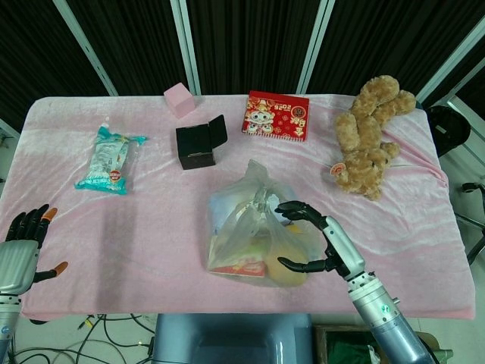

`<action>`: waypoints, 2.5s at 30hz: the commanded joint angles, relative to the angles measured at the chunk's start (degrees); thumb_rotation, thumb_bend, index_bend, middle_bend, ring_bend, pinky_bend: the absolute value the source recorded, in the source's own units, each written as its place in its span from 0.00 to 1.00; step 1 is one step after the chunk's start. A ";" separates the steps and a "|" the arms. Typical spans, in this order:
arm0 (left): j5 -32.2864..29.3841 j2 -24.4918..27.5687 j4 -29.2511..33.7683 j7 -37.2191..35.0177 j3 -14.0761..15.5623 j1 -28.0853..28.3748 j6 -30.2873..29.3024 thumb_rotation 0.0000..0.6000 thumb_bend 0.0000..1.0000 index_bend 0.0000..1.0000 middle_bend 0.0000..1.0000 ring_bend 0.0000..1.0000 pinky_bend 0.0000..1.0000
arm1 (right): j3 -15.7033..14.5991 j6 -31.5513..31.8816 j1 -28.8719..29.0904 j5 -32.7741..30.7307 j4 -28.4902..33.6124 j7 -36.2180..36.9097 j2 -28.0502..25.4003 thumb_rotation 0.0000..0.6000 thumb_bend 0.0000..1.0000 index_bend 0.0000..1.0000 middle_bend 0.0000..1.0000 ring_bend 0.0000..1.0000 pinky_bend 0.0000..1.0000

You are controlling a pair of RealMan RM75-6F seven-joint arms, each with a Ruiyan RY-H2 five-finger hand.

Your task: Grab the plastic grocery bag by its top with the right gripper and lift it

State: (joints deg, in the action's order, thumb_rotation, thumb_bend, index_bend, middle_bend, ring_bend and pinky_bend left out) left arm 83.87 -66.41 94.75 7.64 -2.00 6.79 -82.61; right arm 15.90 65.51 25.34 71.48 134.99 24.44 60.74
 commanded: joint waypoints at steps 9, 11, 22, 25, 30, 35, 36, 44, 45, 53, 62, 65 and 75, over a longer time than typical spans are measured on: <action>0.03 0.04 0.15 -0.16 0.08 0.06 0.23 1.00 0.00 0.00 0.00 0.00 0.00 | 1.69 -1.23 4.25 -5.65 0.00 -5.36 4.20 1.00 0.13 0.27 0.25 0.25 0.24; -0.02 0.06 0.16 -0.20 0.06 0.10 0.31 1.00 0.00 0.00 0.00 0.00 0.00 | 2.00 -1.49 5.31 -7.82 0.00 -6.80 5.04 1.00 0.13 0.27 0.25 0.25 0.24; -0.27 0.09 0.16 -0.38 -0.01 0.30 0.77 1.00 0.00 0.00 0.00 0.00 0.00 | 4.89 0.77 10.70 -18.32 0.00 -15.13 9.67 1.00 0.13 0.31 0.28 0.27 0.24; -0.40 0.09 0.23 -0.36 -0.05 0.34 0.88 1.00 0.00 0.00 0.00 0.00 0.00 | 5.94 1.02 12.02 -20.81 0.00 -15.85 10.89 1.00 0.13 0.33 0.30 0.29 0.25; -0.55 0.08 0.26 -0.28 -0.12 0.38 0.94 1.00 0.00 0.00 0.00 0.00 0.00 | 8.25 0.36 14.01 -23.46 0.00 -15.48 11.90 1.00 0.13 0.36 0.33 0.33 0.29; -0.67 0.10 0.33 -0.28 -0.16 0.39 0.98 1.00 0.00 0.00 0.00 0.00 0.00 | 12.80 -3.54 15.46 -27.10 0.00 -9.11 11.58 1.00 0.11 0.37 0.33 0.33 0.32; -0.66 0.12 0.35 -0.28 -0.14 0.39 1.00 1.00 0.00 0.00 0.00 0.00 0.00 | 14.17 -5.20 15.59 -28.19 0.00 -6.78 10.91 1.00 0.09 0.37 0.33 0.33 0.32; -0.62 0.16 0.49 -0.23 -0.05 0.39 1.06 1.00 0.00 0.00 0.00 0.00 0.00 | 23.67 -19.38 14.05 -37.47 0.00 10.86 2.12 1.00 0.20 0.57 0.55 0.56 0.56; -0.63 0.13 0.52 -0.22 -0.05 0.37 1.01 1.00 0.00 0.00 0.00 0.00 0.00 | 24.89 -20.01 13.81 -40.42 0.00 13.11 0.70 1.00 0.25 0.64 0.63 0.64 0.64; -0.81 0.09 0.58 -0.02 -0.08 0.40 1.12 1.00 0.00 0.00 0.00 0.00 0.00 | 27.29 -23.87 14.34 -46.93 0.00 17.04 -4.49 1.00 0.56 0.93 0.94 0.93 0.93; -1.01 0.07 0.64 0.00 -0.13 0.43 1.21 1.00 0.00 0.00 0.00 0.00 0.00 | 28.25 -25.21 14.66 -49.44 0.00 19.26 -7.15 1.00 0.68 0.97 0.97 0.96 0.97; -1.01 0.08 0.67 -0.01 -0.13 0.42 1.19 1.00 0.00 0.00 0.00 0.00 0.00 | 28.74 -25.27 14.99 -49.89 0.00 19.70 -7.78 1.00 0.68 0.97 0.97 0.96 0.97; -1.15 0.14 0.80 -0.08 -0.13 0.40 1.24 1.00 0.00 0.00 0.00 0.00 0.00 | 34.38 -25.60 18.25 -55.16 0.00 21.38 -13.97 1.00 0.68 0.97 0.97 0.96 0.97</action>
State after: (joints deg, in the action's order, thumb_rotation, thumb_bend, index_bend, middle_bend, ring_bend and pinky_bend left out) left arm 82.72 -66.26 95.56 7.56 -2.13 7.19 -81.37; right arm 48.89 40.02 42.60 17.81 134.99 45.43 48.32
